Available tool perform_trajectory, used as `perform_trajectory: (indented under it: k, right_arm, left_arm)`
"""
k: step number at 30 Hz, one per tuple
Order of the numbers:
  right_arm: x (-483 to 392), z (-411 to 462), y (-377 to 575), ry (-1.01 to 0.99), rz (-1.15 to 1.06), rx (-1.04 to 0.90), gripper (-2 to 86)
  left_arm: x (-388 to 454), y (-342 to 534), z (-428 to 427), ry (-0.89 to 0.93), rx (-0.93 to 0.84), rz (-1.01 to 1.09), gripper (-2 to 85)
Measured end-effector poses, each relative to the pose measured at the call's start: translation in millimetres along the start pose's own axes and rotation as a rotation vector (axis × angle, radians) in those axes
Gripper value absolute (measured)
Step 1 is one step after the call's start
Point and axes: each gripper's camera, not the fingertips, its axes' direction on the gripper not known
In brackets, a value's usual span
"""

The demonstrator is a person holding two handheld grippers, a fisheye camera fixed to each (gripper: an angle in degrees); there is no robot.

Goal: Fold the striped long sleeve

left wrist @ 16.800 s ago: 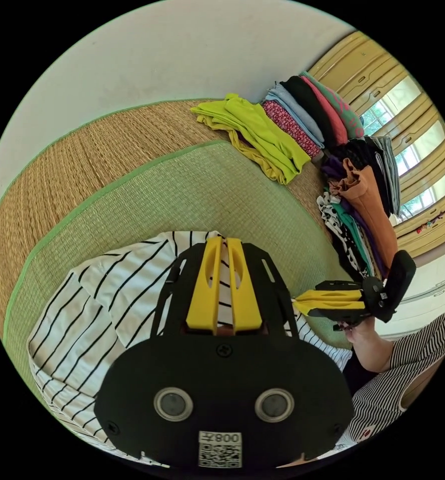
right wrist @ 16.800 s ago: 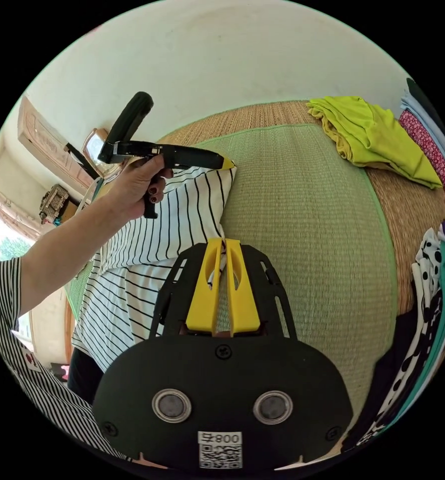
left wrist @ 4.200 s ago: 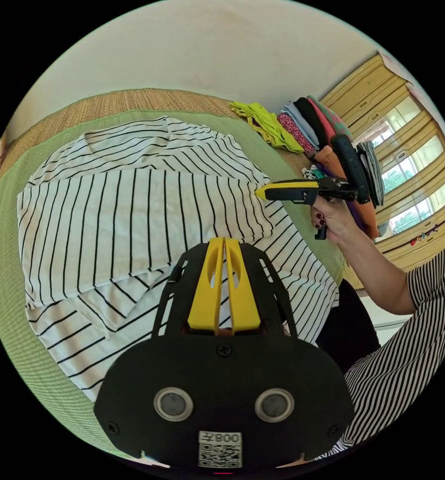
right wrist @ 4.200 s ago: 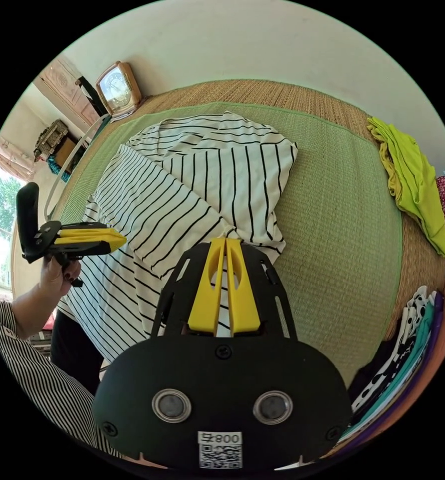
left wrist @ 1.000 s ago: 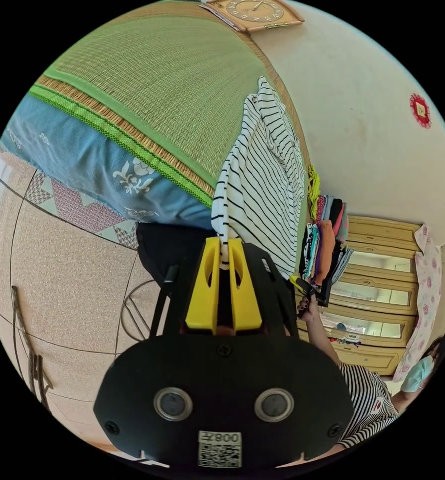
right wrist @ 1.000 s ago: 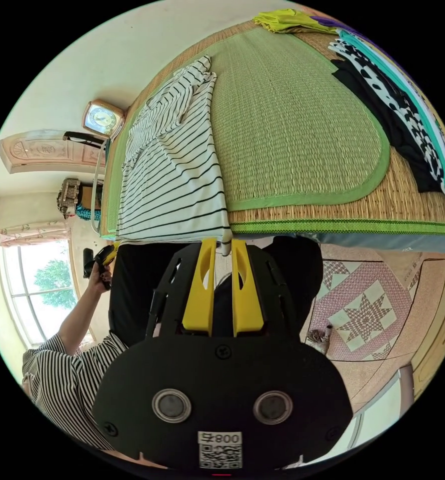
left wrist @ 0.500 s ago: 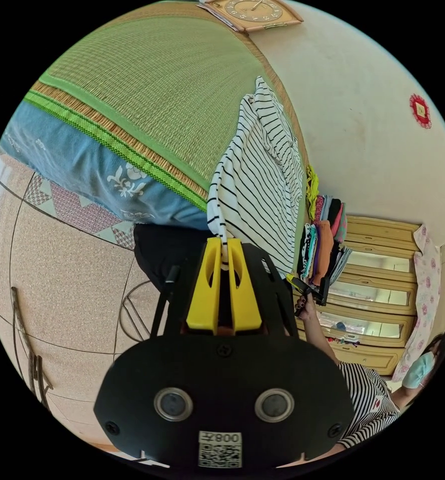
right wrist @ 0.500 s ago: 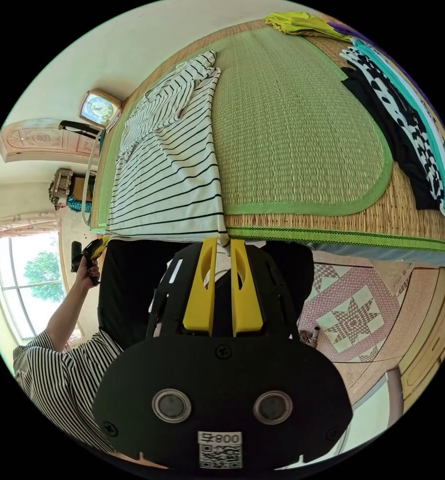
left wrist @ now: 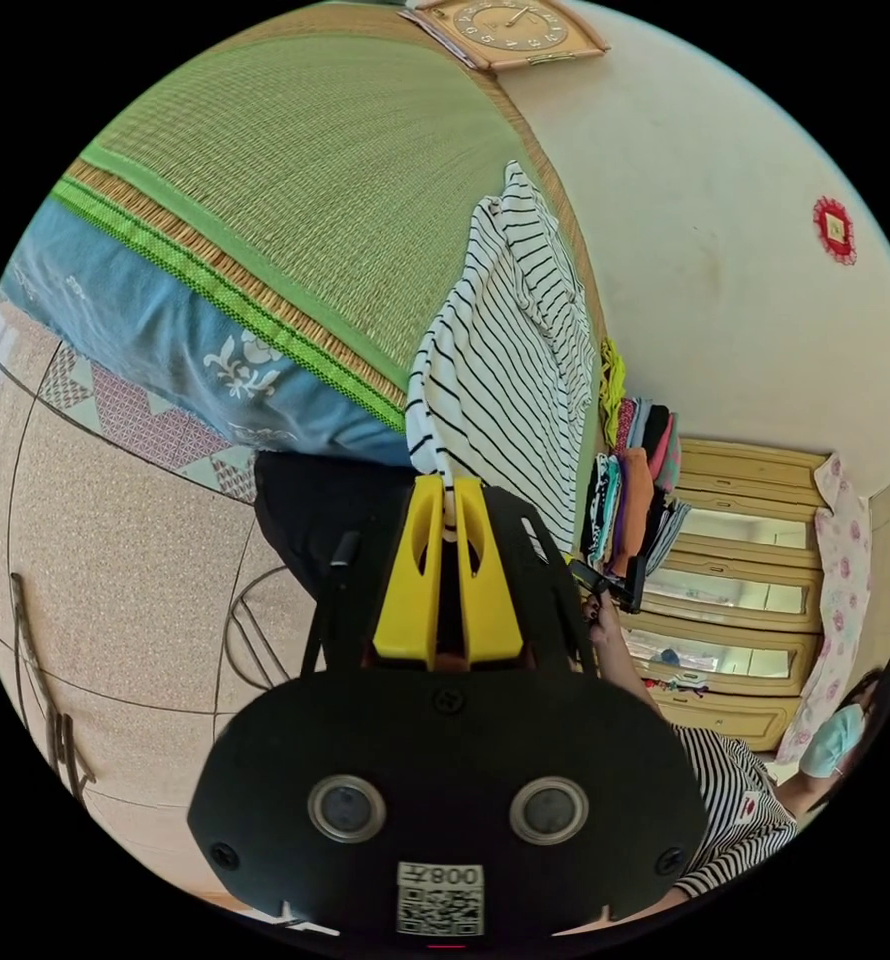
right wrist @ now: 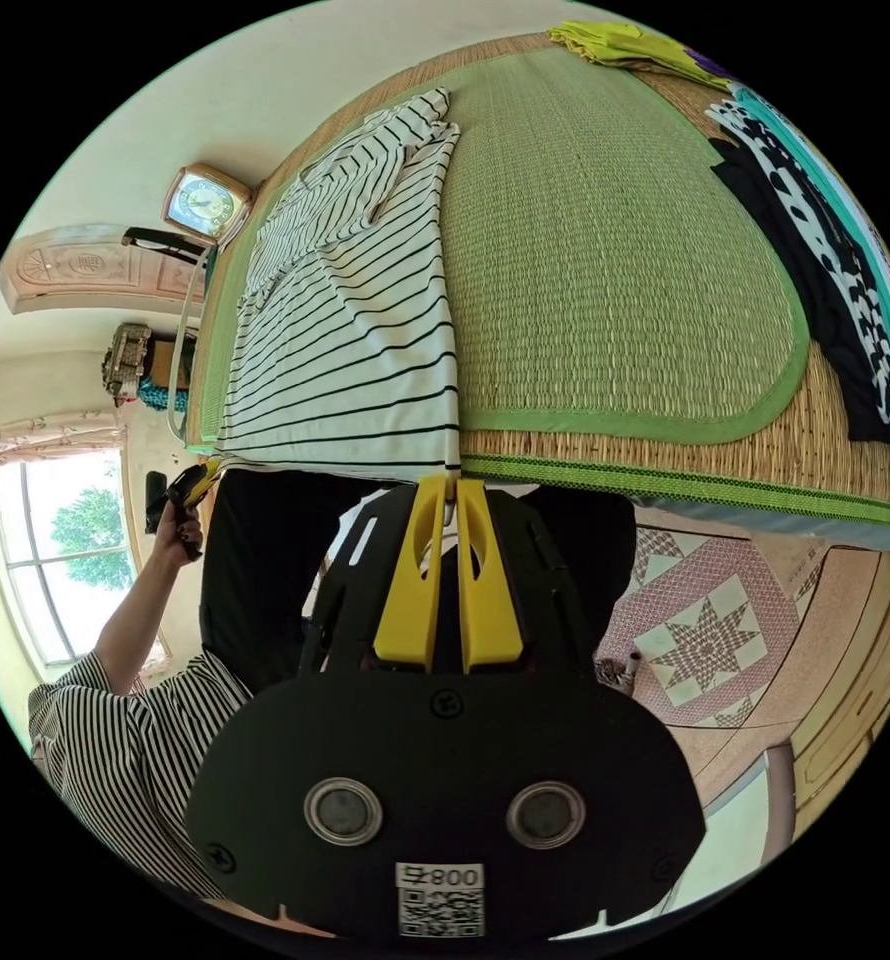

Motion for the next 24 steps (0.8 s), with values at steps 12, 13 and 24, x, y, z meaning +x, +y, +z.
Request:
perform_trajectory:
  k: [12, 13, 24]
  right_arm:
    - [33.5, -63.5, 35.5, -0.375, -0.114, 0.089, 1.0]
    - [35.1, -67.7, 37.4, -0.392, -0.12, 0.097, 1.0]
    - [48.7, -111.8, 78.8, -0.488, -0.186, 0.149, 0.9]
  left_arm:
    - [43.3, 12.3, -40.8, 0.157, 0.042, 0.096, 1.5]
    - [47.8, 15.0, -46.7, 0.176, 0.049, 0.109, 1.5]
    - [62.2, 44.9, -94.3, 0.302, 0.118, 0.158, 1.3]
